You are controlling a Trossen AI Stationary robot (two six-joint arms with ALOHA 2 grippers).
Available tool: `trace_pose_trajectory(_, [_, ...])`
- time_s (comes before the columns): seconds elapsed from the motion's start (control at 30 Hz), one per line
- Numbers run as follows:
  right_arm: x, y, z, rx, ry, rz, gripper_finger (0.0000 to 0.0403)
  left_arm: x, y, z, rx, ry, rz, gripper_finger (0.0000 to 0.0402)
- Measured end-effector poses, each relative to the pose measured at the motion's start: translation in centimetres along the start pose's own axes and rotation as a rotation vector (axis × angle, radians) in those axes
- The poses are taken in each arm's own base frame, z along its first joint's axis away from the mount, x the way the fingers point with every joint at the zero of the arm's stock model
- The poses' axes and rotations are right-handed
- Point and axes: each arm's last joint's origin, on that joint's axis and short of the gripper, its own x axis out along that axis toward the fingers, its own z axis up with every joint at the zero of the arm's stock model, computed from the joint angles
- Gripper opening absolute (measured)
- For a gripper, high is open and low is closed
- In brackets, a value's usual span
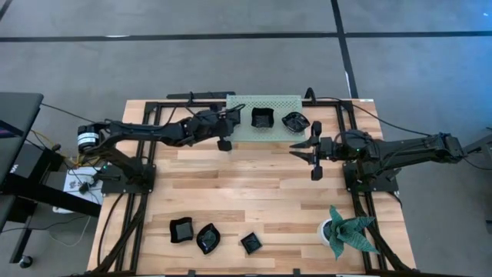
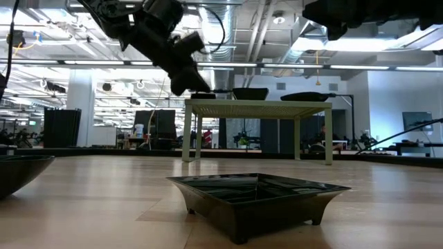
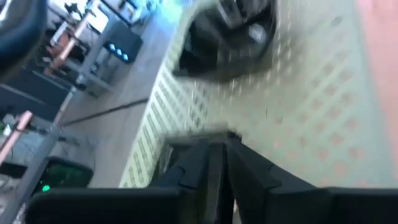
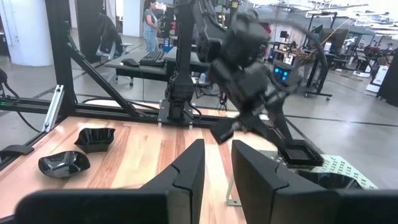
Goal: Pick & Place Mini shaped plates
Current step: Stack the square plate on top of the other square plate on the shelf
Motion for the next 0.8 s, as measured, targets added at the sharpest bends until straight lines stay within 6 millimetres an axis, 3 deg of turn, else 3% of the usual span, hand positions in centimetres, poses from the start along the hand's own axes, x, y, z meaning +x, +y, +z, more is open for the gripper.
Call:
trace_pose_trajectory(0.23, [0.0, 0.0, -0.1, -0.001, 0.006, 0.001, 0.0075, -2.4, 0.1, 2.1, -0.008, -0.108, 0.015, 0.0103])
trace_pose_trajectory(0.37, [0.0, 0.0, -0.1, -0.001, 0.006, 0.001, 0.0075, -4.5, -1.3, 4.1, -0.076, -0.212, -0.048, 0.0106])
trace_pose_trajectory(0.6, [0.0, 0.0, -0.1, 0.000, 0.006, 0.001, 0.0075, -7.8, -7.3, 7.1, -0.168, -0.402, -0.465, 0.0106])
trace_pose_trajectory(0.8, [0.0, 0.0, -0.1, 0.002, 0.006, 0.001, 0.0075, -9.2, -12.5, 7.7, -0.449, -0.288, -0.747, 0.0108])
